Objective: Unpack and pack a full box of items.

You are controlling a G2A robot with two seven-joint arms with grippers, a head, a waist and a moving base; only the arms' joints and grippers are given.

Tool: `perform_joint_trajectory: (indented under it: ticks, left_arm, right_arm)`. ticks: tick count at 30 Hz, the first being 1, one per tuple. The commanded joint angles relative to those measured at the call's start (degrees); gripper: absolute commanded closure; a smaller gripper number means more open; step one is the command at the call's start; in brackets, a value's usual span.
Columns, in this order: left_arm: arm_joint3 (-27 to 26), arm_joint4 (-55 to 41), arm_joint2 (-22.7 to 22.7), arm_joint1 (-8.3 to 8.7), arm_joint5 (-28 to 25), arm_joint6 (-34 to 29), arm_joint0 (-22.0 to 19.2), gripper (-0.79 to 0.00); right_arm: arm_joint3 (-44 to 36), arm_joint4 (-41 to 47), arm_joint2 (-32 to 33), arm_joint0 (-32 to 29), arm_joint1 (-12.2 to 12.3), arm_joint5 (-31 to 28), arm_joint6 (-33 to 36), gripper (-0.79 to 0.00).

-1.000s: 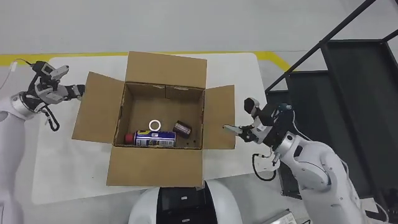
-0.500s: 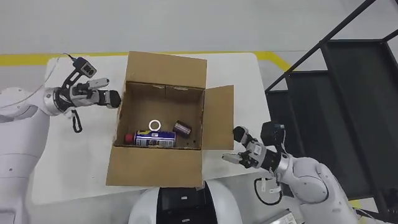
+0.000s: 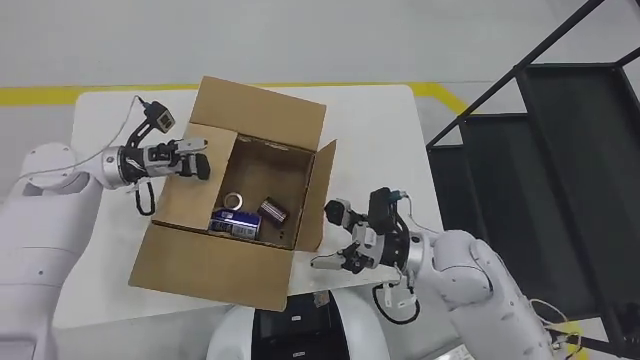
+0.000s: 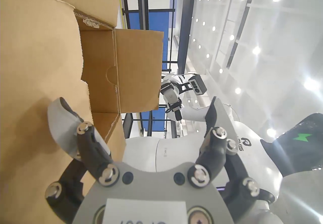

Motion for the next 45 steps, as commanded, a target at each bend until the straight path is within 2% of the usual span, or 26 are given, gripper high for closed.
perform_joint_trajectory:
  ticks: [1, 6, 12, 20, 26, 29, 32, 37, 45]
  left_arm:
    - [0.4, 0.47, -0.16, 0.07, -0.12, 0.51, 0.02, -0.785]
    - [0.93, 2.43, 0.2, 0.06, -0.9, 2.21, 0.02, -0.785]
    - [1.17, 1.98, -0.83, 0.18, -1.55, 4.73, 0.37, -0.785]
    - [1.56, -0.44, -5.95, 1.35, -1.71, 5.42, 1.3, -0.785]
    - [3.19, 0.87, -10.52, 2.44, -2.33, 11.06, 2.33, -0.785]
    - [3.49, 4.47, -10.85, 2.74, -2.96, 13.9, 2.9, -0.785]
    - [3.23, 7.7, -9.91, 2.83, -2.8, 14.39, 3.54, -0.785]
    - [2.65, 12.36, -7.99, 3.03, -2.74, 11.44, 4.7, -0.785]
    - [0.54, 10.3, -7.82, 3.51, -0.51, 4.12, 6.57, -0.785]
  right_arm:
    - [0.73, 0.66, -0.13, 0.48, 0.1, 0.76, 0.14, -0.785]
    - [3.9, 4.07, -3.98, 4.61, 0.12, 1.41, 2.75, -0.785]
    - [5.34, 3.04, -10.99, 10.79, -0.4, 3.04, 4.61, -0.785]
    - [9.43, -7.55, -19.61, 18.28, -1.58, 12.35, 5.93, -0.785]
    - [11.78, -13.95, -23.65, 21.32, -2.2, 16.97, 5.9, -0.785]
    - [12.01, -15.91, -24.75, 22.03, -2.34, 18.25, 5.89, -0.785]
    - [11.69, -17.13, -25.14, 22.14, -2.3, 18.61, 5.88, -0.785]
    - [9.19, -17.83, -22.78, 20.96, -1.59, 18.05, 6.75, -0.785]
    - [0.93, -15.14, -11.18, 12.75, 1.02, 12.58, 7.85, -0.785]
